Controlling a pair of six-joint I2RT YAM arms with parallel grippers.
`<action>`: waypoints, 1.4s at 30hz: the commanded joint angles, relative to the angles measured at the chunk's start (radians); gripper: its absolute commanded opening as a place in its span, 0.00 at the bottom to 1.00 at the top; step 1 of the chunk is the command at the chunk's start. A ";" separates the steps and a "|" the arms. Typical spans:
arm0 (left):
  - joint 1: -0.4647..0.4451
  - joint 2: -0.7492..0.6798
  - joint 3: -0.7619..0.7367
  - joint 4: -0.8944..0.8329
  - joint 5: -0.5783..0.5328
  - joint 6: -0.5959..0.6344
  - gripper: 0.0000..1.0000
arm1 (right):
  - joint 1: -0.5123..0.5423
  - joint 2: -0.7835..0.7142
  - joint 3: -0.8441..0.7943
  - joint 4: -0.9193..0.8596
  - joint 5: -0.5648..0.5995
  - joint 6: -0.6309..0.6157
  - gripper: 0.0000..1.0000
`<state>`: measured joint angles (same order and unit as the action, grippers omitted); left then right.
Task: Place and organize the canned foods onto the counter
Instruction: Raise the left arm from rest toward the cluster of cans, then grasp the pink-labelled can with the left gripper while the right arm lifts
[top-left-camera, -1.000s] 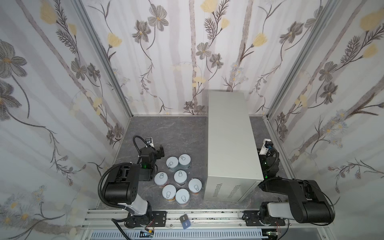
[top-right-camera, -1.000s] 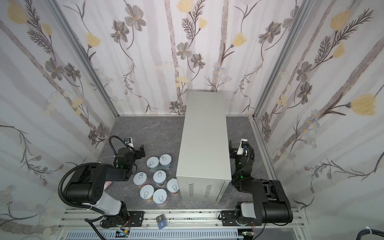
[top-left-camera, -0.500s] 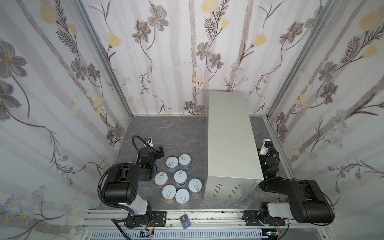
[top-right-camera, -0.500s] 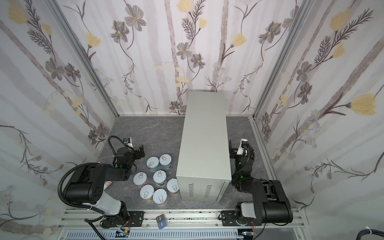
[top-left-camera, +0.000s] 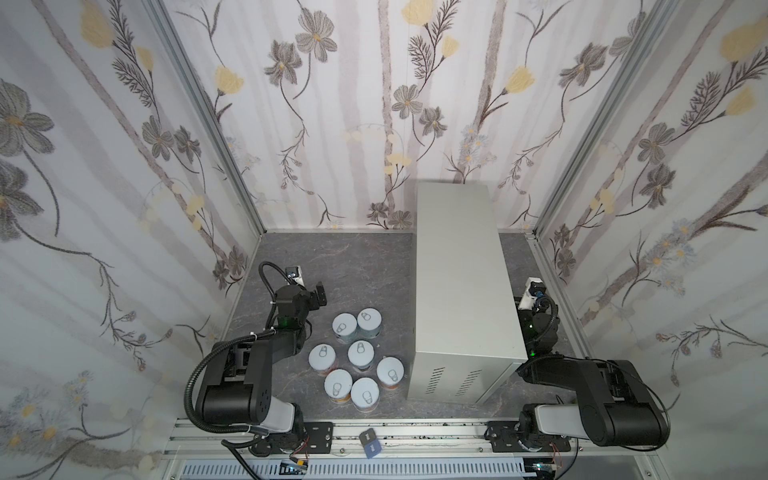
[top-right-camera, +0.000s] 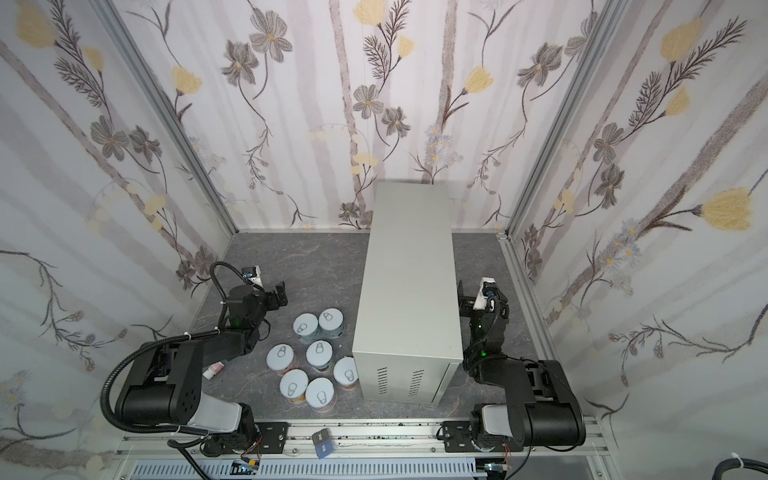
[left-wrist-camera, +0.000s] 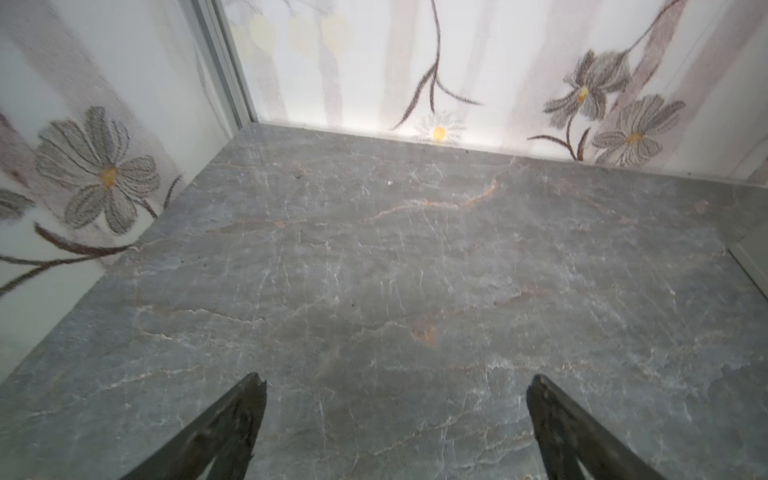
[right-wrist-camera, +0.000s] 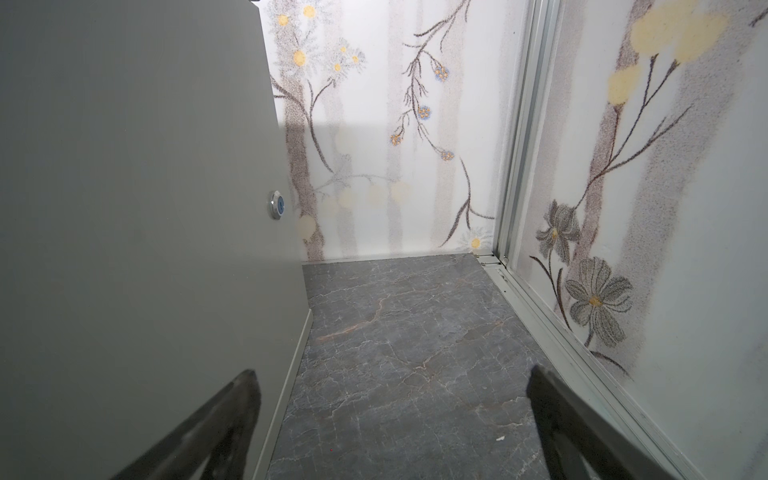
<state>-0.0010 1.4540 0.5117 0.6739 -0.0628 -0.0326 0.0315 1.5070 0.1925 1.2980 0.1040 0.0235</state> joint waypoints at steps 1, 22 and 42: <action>-0.005 -0.023 0.084 -0.291 -0.117 -0.088 1.00 | 0.001 0.004 0.008 0.019 -0.008 -0.012 1.00; -0.146 -0.493 0.384 -1.509 -0.243 -0.575 1.00 | -0.001 0.003 0.009 0.014 -0.009 -0.013 1.00; -0.388 -0.516 0.199 -1.595 -0.043 -0.815 1.00 | -0.037 -0.330 0.958 -1.643 0.155 0.240 1.00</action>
<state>-0.3756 0.9386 0.7311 -0.9390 -0.1219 -0.7910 -0.0097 1.2087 1.0595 -0.0422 0.3412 0.2440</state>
